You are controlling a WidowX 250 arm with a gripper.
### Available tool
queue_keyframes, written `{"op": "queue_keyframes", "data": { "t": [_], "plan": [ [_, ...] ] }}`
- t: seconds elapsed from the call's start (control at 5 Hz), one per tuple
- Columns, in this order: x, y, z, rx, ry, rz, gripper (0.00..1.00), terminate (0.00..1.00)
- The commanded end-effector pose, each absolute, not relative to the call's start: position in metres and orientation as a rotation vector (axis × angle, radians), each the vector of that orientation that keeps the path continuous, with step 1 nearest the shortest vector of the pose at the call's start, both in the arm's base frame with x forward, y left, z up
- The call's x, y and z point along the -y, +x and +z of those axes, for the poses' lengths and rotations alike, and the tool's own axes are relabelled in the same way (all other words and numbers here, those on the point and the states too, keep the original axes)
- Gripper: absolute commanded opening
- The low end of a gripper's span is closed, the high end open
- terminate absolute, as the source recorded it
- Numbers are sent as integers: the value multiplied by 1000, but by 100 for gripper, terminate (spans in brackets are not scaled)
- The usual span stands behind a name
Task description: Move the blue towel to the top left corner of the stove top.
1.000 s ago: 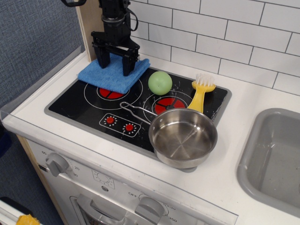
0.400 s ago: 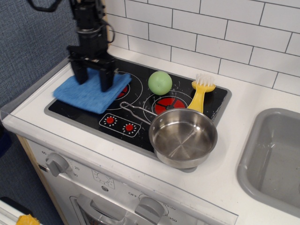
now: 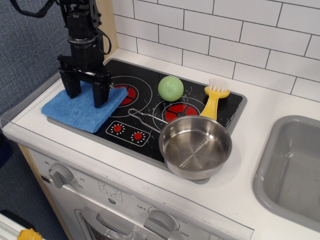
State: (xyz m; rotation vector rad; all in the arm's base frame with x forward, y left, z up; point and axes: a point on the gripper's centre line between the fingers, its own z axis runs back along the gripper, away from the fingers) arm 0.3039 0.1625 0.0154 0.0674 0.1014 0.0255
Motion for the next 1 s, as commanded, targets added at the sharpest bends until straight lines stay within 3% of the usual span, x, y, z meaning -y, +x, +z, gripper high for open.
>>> {"op": "queue_keyframes", "data": {
  "t": [0.0, 0.4, 0.8],
  "plan": [
    [-159, 307, 37, -36, 97, 1, 100, 0],
    [-158, 307, 65, 64, 46, 2, 100, 0],
    [-158, 308, 65, 37, 68, 4, 100, 0]
  ]
}}
